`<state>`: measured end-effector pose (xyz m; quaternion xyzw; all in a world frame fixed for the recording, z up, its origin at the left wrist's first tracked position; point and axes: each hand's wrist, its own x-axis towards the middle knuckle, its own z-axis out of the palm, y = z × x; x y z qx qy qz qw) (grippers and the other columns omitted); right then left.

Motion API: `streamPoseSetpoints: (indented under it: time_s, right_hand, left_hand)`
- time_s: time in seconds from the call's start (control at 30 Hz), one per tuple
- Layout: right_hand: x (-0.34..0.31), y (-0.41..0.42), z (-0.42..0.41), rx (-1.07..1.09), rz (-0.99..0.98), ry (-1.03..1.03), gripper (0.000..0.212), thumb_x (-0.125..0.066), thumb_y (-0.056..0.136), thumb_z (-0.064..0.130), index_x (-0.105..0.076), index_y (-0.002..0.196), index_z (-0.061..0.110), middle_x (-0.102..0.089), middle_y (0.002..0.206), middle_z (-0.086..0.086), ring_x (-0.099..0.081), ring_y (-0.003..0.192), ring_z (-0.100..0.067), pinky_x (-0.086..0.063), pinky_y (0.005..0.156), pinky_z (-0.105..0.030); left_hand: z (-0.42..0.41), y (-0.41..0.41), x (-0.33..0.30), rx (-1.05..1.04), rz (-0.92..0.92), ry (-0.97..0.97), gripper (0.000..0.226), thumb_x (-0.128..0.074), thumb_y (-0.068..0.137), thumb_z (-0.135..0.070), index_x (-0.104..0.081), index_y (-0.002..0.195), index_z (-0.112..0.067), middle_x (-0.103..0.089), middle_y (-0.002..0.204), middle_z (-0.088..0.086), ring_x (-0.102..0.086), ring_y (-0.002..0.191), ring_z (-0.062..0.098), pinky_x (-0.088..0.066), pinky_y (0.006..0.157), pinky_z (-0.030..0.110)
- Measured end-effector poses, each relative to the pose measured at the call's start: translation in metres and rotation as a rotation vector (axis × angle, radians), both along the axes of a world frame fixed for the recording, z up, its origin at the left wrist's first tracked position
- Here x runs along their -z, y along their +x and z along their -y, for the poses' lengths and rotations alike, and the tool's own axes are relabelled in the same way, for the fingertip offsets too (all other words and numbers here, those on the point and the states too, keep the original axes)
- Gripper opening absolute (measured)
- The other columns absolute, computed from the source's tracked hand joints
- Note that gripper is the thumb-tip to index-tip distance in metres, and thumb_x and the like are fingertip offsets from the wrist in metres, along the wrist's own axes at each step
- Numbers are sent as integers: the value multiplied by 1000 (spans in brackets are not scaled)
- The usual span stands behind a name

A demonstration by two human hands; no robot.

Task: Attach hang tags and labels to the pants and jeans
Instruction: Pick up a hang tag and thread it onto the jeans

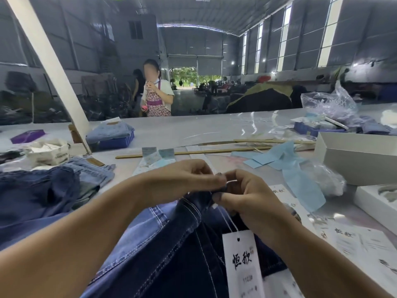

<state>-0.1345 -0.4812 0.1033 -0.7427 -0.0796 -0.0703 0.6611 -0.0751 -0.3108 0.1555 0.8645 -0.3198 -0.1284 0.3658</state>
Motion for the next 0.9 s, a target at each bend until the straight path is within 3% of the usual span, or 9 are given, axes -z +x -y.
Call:
streamPoseSetpoints:
  time_s: [0.1,0.27,0.43,0.57,0.63,0.73,0.9]
  right_hand:
    - [2,0,-1,-29,-50,107,34,-71,85,3,-57,114,13,-74,82,-9,-70,67,-20,-55,60,-29]
    - [2,-2,1,-105,-73,44,44,-68,86,2,-50,121,21,-76,87,-8,-73,76,-25,-59,67,-30]
    - [1,8,4,-7,-103,114,31,-66,87,-1,-57,113,15,-74,77,-10,-68,60,-19,-51,51,-26]
    - [7,9,4,-22,-106,208,19,-64,87,-3,-64,103,8,-72,73,-13,-64,54,-17,-49,47,-25]
    - [12,7,5,-5,-72,193,18,-64,87,-3,-68,100,9,-71,73,-13,-62,54,-16,-48,48,-23]
    - [18,3,5,17,-24,173,16,-61,89,-2,-70,96,10,-73,76,-14,-65,60,-19,-51,54,-24]
    - [25,1,0,29,25,135,29,-57,91,-3,-53,112,17,-70,72,-5,-64,65,-16,-52,64,-28]
  left_hand:
    - [-5,4,5,-16,95,77,23,-74,84,-42,-65,91,-23,-61,69,-15,-55,63,0,-43,63,21]
    - [-3,13,18,-102,87,-58,7,-69,89,-25,-66,86,-19,-61,63,-15,-56,57,0,-43,57,18]
    - [0,23,26,-265,245,-135,14,-76,80,-30,-64,88,-30,-64,75,-13,-56,60,1,-47,60,22]
    - [3,22,26,-136,253,-185,26,-74,79,-16,-61,87,-37,-55,85,-12,-51,65,5,-44,61,22]
    - [8,19,26,-67,210,-191,24,-71,79,-11,-68,79,-35,-61,85,-13,-59,77,13,-48,73,28]
    - [10,16,29,-6,112,-180,14,-63,72,-28,-72,81,-35,-62,96,-8,-61,90,21,-50,83,37]
    - [9,17,22,114,89,-55,8,-68,81,-43,-72,87,-40,-57,93,-21,-57,82,5,-48,79,31]
